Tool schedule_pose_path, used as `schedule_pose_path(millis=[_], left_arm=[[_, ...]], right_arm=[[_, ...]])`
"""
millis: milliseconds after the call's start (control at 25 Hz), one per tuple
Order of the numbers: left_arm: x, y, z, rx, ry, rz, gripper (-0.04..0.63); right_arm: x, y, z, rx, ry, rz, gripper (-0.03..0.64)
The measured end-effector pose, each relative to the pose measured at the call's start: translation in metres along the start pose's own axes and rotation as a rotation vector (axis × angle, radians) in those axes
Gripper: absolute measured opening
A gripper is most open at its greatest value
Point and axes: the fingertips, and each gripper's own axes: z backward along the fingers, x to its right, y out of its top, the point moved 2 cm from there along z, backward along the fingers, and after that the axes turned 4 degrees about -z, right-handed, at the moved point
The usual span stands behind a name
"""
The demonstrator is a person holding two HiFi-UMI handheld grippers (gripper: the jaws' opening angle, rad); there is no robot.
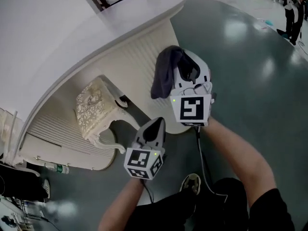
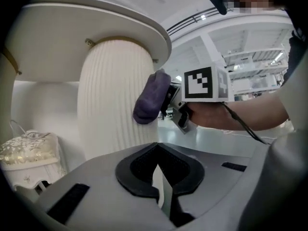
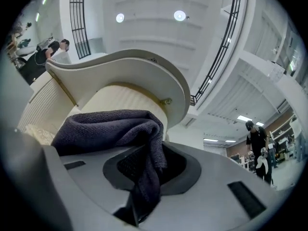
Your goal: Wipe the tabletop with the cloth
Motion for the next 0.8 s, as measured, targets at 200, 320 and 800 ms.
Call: schedule_pose_path(millis=[200,320,800], left_arm=[[0.020,-0.040,-0.011,-0.063,-0.065,-0.024,0.003],[0.021,-0.060,-0.021,-0.084,-0.085,-0.029,0.003],[0.018,-0.155,-0.031,-0.231,-0.116,0.005,0.003]], right_arm=[[-0.001,-0.058,0.017,-0.069,-0.031,-0.009,0.063],[-0.008,-0.093,0.025,-0.115,-0.041,-0.019,0.063],[-0.026,-0.228,0.069,-0.337,-0.036,0.032,0.062]])
